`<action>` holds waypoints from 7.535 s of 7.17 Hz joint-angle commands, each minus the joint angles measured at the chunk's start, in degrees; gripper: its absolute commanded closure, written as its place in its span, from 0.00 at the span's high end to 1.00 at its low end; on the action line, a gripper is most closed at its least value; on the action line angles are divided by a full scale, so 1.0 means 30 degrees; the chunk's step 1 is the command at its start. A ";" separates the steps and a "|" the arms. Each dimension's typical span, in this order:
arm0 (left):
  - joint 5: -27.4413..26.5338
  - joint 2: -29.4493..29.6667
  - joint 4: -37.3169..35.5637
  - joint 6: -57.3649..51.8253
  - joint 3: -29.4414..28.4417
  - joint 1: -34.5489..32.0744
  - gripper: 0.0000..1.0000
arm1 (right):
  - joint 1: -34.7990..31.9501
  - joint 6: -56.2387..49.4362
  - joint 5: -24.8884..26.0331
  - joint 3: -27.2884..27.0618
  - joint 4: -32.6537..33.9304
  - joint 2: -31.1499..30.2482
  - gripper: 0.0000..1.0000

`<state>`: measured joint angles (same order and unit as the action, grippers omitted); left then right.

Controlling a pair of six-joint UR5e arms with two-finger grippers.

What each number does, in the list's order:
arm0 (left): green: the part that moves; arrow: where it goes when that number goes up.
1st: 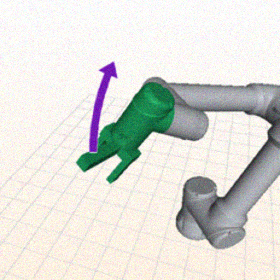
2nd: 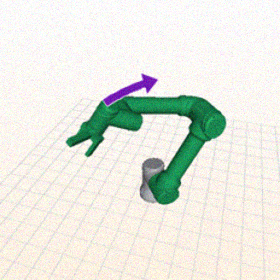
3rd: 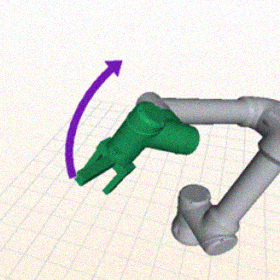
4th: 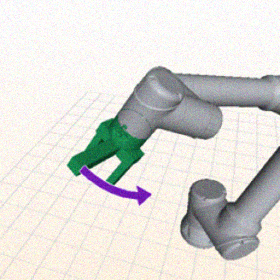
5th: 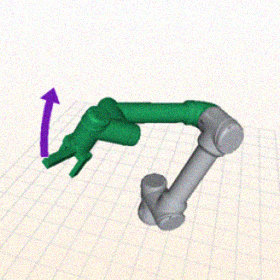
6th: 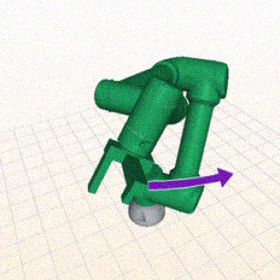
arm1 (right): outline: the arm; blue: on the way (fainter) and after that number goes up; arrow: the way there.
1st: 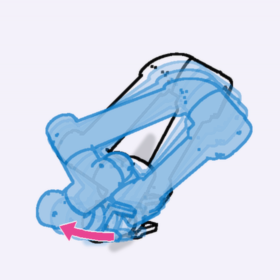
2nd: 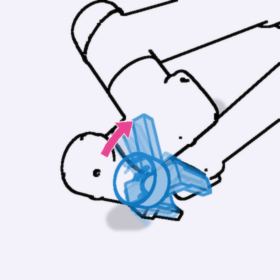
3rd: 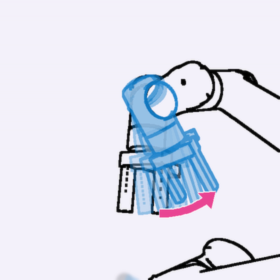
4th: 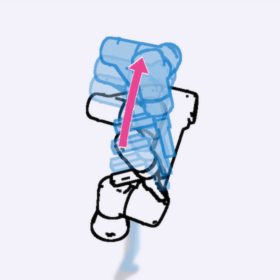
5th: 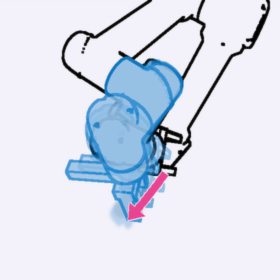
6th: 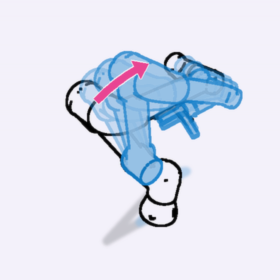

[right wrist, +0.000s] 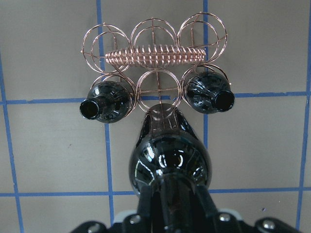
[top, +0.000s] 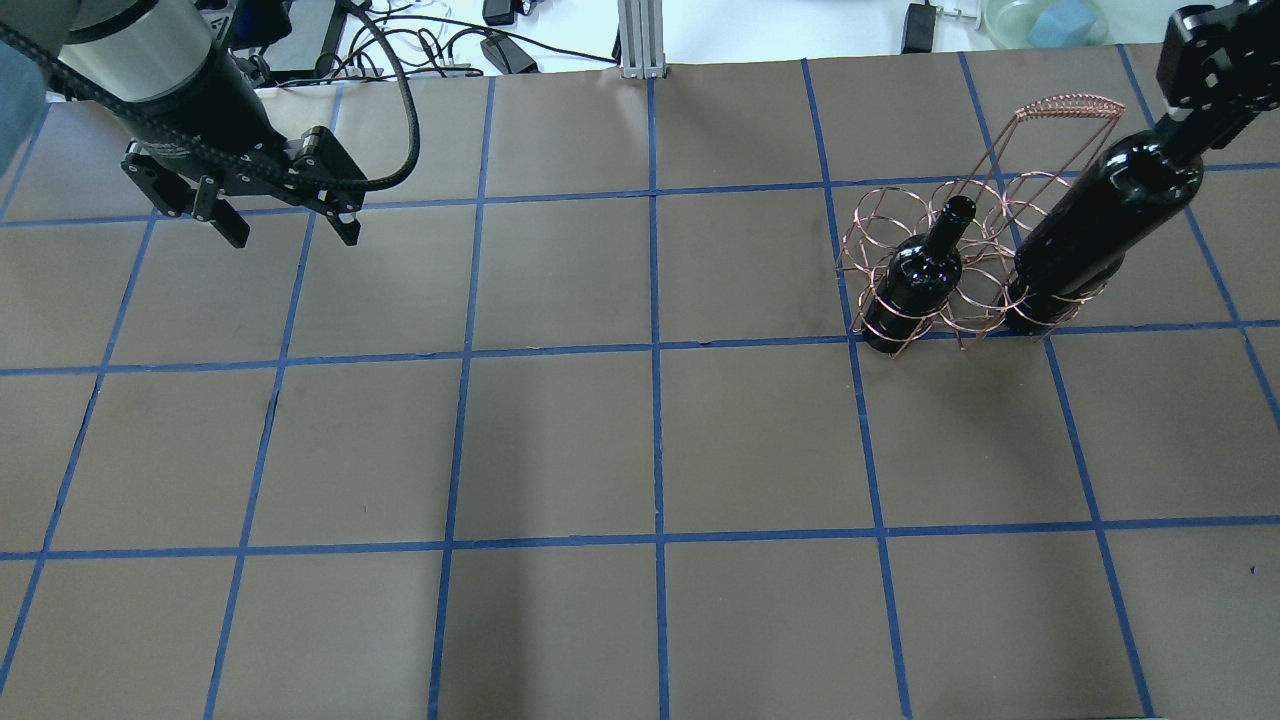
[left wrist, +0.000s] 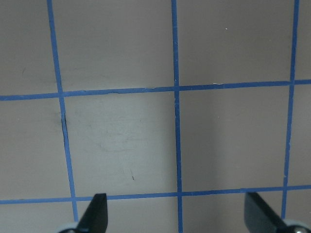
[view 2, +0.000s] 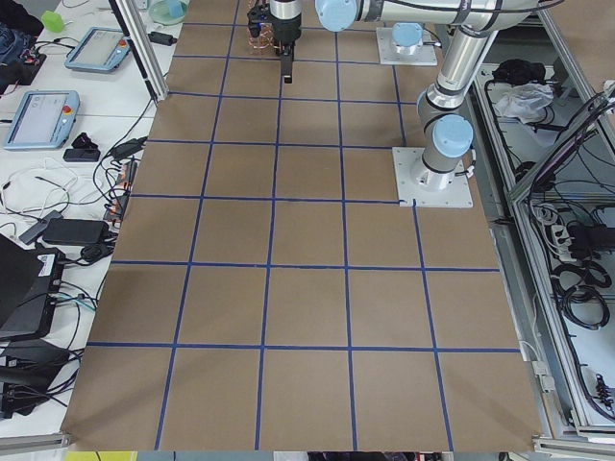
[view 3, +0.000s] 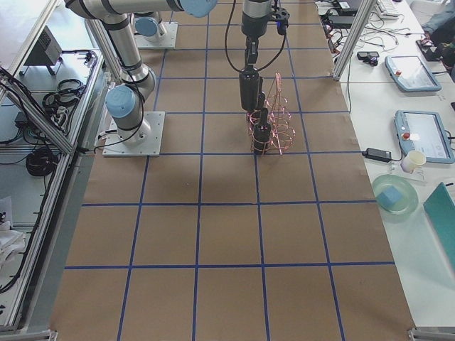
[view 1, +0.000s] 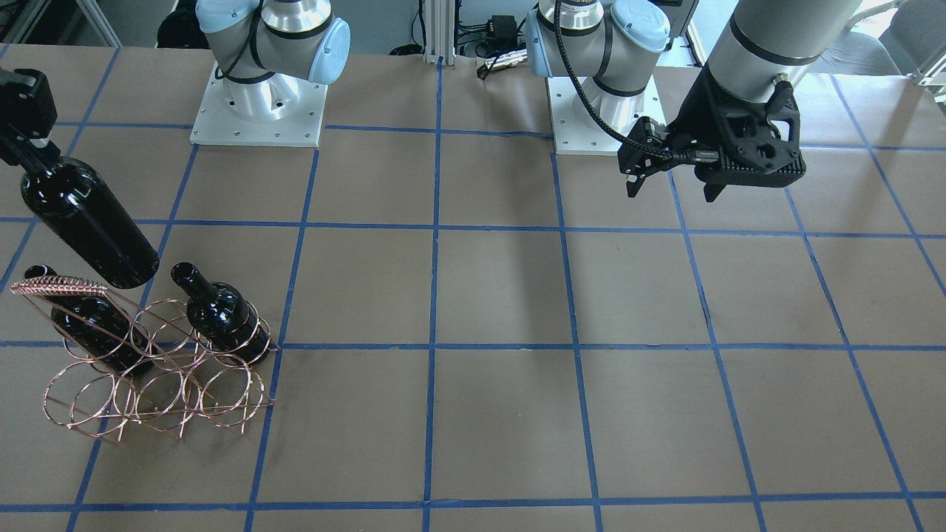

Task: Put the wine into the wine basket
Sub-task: 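Lift the bottle with the right gripper and carry it over the rack, then lower the bottle into the empty rack slot beside the other bottles, then open the right gripper and lift it off the bottle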

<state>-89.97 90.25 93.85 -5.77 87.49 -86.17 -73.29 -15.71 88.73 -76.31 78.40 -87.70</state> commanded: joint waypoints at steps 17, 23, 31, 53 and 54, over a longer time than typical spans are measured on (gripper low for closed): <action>-0.0041 -0.0082 -0.0989 -0.0098 0.0632 0.0776 1.00 | -0.1265 0.0402 0.0891 -0.0696 0.2872 0.3012 0.00; 0.0166 -0.0577 -0.0844 0.0078 0.1101 0.0454 1.00 | -0.1265 0.0079 0.0833 -0.1747 0.4600 0.3688 0.00; 0.0165 -0.0668 -0.0813 -0.0332 0.1657 0.0629 1.00 | -0.1294 0.0342 0.0774 -0.2395 0.5743 0.3924 0.00; 0.0838 -0.1252 -0.0990 -0.0332 0.1716 0.0511 1.00 | -0.6011 0.5703 0.0686 -0.2687 0.1260 -0.1820 1.00; 0.0752 -0.1399 -0.0990 -0.0361 0.1716 0.0483 1.00 | -0.6127 0.5762 0.0657 -0.2746 0.1289 -0.1820 1.00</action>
<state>-87.81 86.64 90.85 -6.76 92.67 -84.67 -90.90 0.58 90.84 -84.25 82.16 -93.11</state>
